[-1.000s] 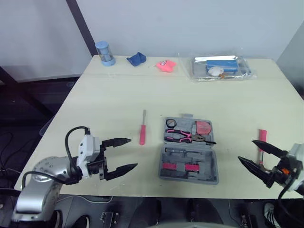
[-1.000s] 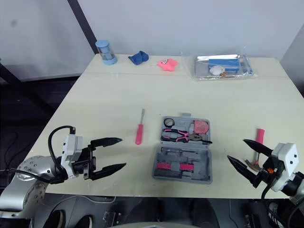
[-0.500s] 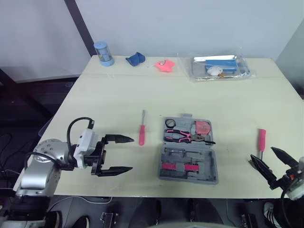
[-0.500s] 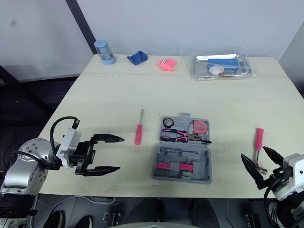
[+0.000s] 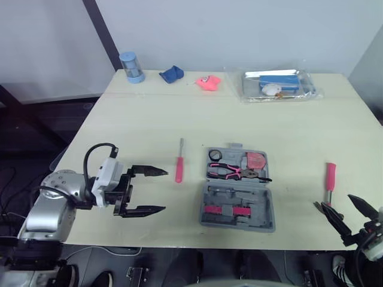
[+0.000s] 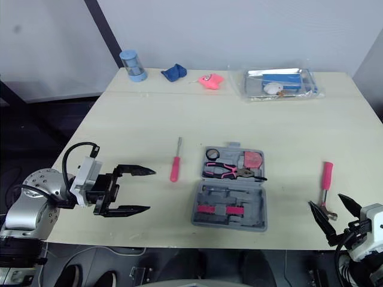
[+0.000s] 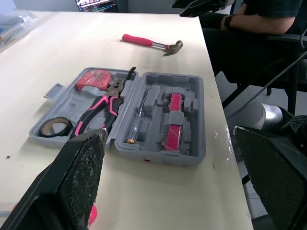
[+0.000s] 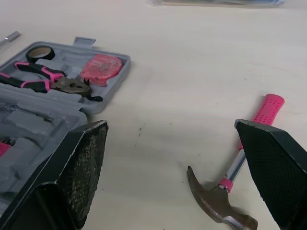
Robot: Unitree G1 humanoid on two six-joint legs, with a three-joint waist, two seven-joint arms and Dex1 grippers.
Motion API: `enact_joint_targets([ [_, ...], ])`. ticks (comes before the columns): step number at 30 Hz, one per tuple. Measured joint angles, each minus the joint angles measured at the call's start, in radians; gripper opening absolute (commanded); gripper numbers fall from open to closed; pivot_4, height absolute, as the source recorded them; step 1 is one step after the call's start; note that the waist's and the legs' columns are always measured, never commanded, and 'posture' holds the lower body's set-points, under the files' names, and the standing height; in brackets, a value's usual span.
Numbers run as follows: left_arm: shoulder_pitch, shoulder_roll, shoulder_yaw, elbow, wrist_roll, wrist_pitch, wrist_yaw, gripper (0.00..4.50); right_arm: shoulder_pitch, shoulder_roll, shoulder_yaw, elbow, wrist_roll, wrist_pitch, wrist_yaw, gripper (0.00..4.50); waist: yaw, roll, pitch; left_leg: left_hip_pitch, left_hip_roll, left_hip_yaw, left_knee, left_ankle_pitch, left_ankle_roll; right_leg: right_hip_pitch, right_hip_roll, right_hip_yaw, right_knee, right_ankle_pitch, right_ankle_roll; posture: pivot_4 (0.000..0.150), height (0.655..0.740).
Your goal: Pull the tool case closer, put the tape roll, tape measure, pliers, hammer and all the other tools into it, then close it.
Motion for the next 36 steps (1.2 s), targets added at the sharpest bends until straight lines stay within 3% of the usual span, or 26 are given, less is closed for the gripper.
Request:
enact_joint_targets([
  [15, -0.016, 0.000, -0.023, 0.012, 0.004, -0.029, -0.004, 4.50, -0.032, 0.034, 0.002, 0.100, -0.038, -0.044, -0.041, 4.45, 0.000, 0.000, 0.000, 0.000, 0.000, 0.000, 0.000, 0.000, 0.000, 0.000, 0.000, 0.000, 0.000, 0.000, 0.000, 0.150, 0.7400],
  [36, -0.077, 0.001, -0.064, -0.033, -0.004, -0.021, -0.007, 4.50, -0.357, 0.057, 0.091, 0.187, -0.140, 0.386, -0.483, 4.45, -0.001, 0.001, 0.000, 0.000, 0.000, 0.000, 0.000, 0.000, 0.000, -0.001, 0.002, 0.001, 0.001, 0.000, 0.000, 0.150, 0.7400],
])
